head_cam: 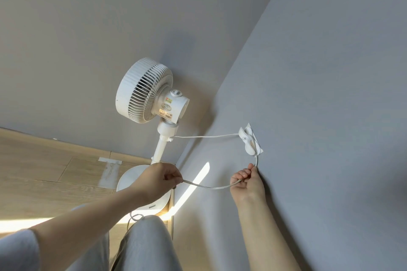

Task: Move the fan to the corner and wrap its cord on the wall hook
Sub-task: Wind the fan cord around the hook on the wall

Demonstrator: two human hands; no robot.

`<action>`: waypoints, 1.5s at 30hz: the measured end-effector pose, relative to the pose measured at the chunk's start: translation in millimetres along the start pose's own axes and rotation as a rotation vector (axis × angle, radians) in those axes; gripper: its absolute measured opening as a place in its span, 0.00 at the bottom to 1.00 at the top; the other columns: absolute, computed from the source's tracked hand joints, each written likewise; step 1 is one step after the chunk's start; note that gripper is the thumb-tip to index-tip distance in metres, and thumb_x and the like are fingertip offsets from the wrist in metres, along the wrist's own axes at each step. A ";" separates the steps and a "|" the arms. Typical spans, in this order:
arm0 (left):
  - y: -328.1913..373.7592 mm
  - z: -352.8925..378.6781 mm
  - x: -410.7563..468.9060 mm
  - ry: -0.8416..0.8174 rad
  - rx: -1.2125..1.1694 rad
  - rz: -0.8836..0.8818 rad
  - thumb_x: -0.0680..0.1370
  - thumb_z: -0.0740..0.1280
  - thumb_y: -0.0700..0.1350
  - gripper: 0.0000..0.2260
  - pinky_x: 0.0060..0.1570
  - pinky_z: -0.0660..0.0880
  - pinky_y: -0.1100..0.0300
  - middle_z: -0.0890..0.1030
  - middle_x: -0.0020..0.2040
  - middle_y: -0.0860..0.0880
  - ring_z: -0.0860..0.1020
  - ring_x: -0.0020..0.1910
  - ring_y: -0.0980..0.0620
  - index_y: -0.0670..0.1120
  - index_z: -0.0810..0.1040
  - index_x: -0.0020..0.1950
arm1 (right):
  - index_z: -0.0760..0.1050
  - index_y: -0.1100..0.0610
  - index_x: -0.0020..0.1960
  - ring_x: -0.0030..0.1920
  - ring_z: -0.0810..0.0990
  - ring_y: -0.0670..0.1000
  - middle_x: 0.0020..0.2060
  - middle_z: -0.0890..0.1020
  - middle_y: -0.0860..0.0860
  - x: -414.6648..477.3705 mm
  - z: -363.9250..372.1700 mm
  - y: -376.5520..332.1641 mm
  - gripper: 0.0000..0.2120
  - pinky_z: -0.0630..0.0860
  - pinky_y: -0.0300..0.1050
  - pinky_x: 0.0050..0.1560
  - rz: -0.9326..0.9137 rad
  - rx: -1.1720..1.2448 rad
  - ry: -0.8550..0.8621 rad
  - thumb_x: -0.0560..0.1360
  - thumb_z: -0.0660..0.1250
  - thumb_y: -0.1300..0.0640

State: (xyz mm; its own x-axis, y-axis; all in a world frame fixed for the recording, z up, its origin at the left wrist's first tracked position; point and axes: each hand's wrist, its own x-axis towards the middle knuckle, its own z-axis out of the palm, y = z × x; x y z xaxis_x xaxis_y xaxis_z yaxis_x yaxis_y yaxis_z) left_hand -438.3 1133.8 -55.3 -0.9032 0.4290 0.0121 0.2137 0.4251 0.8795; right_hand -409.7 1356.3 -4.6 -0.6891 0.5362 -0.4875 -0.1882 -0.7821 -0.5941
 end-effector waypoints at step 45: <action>-67.1 -2.1 48.7 0.134 -0.043 -0.220 0.76 0.67 0.43 0.10 0.32 0.69 0.63 0.82 0.35 0.45 0.78 0.34 0.49 0.52 0.77 0.35 | 0.82 0.56 0.44 0.43 0.81 0.54 0.43 0.83 0.52 45.4 94.3 25.0 0.06 0.70 0.41 0.36 -0.501 -2.803 -0.839 0.71 0.67 0.62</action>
State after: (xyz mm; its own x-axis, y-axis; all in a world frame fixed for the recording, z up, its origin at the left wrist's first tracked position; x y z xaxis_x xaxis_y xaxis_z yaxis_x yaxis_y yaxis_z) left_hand -497.4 1124.5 -112.7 -0.9680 0.2196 -0.1211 -0.0065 0.4606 0.8876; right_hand -511.7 1331.2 18.7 -0.8904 -0.0869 -0.4468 -0.1822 0.9676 0.1749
